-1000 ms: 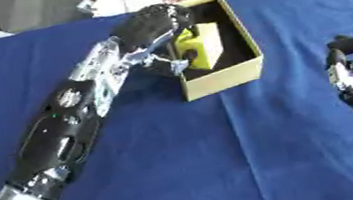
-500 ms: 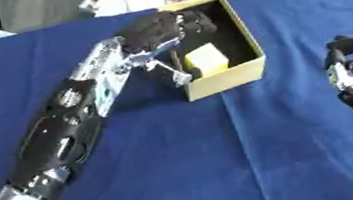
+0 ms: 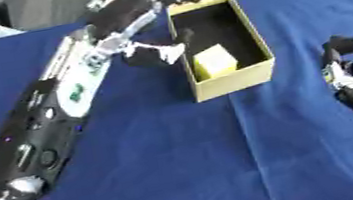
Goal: Pick up objects on the table and place them in the box.
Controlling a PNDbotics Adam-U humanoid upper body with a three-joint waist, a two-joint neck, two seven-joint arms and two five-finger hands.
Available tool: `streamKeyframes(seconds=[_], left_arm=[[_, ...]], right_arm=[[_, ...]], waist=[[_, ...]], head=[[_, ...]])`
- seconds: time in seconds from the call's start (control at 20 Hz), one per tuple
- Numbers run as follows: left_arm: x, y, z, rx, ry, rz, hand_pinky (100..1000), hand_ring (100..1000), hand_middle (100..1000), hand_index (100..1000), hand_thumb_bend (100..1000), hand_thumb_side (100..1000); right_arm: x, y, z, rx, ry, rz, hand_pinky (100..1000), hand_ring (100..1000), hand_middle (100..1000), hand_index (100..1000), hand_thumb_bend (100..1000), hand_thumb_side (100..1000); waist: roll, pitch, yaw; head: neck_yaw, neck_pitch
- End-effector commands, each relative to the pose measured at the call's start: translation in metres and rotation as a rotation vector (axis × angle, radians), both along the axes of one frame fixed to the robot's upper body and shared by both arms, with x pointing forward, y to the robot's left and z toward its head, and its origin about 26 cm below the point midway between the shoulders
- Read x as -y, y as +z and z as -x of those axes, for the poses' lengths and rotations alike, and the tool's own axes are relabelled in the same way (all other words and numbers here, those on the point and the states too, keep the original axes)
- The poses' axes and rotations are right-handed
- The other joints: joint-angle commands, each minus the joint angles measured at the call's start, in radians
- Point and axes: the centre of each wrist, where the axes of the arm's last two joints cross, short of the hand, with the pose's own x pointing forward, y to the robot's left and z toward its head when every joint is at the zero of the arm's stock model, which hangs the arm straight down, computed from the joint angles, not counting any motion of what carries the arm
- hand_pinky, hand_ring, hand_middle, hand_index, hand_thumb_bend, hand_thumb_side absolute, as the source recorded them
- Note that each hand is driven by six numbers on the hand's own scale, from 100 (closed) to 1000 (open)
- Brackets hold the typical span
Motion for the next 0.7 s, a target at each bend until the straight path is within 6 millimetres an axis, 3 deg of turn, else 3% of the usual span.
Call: streamKeyframes(seconds=[0.05, 0.35, 0.7], left_arm=[[-0.025, 0.033, 0.03, -0.01, -0.051, 0.162, 806, 750, 741, 847, 100, 281], [-0.064, 0.02, 0.073, -0.179, -0.091, 0.381, 816, 745, 734, 830, 100, 412], [-0.095, -0.03, 0.088, -0.386, -0.028, 0.645, 820, 739, 727, 821, 100, 471]], right_arm=[[0.006, 0.007, 0.001, 0.029, -0.019, 0.01, 683, 935, 523, 684, 100, 378], [0.009, 0.008, 0.001, 0.033, -0.037, 0.006, 683, 934, 524, 685, 100, 393], [0.011, 0.006, 0.002, 0.031, -0.054, -0.01, 682, 935, 528, 693, 100, 395]], waist=[[-0.003, -0.019, 0.013], [-0.013, -0.025, 0.051], [-0.023, -0.029, 0.081]], head=[[-0.014, -0.002], [-0.024, 0.008], [-0.023, 0.041]])
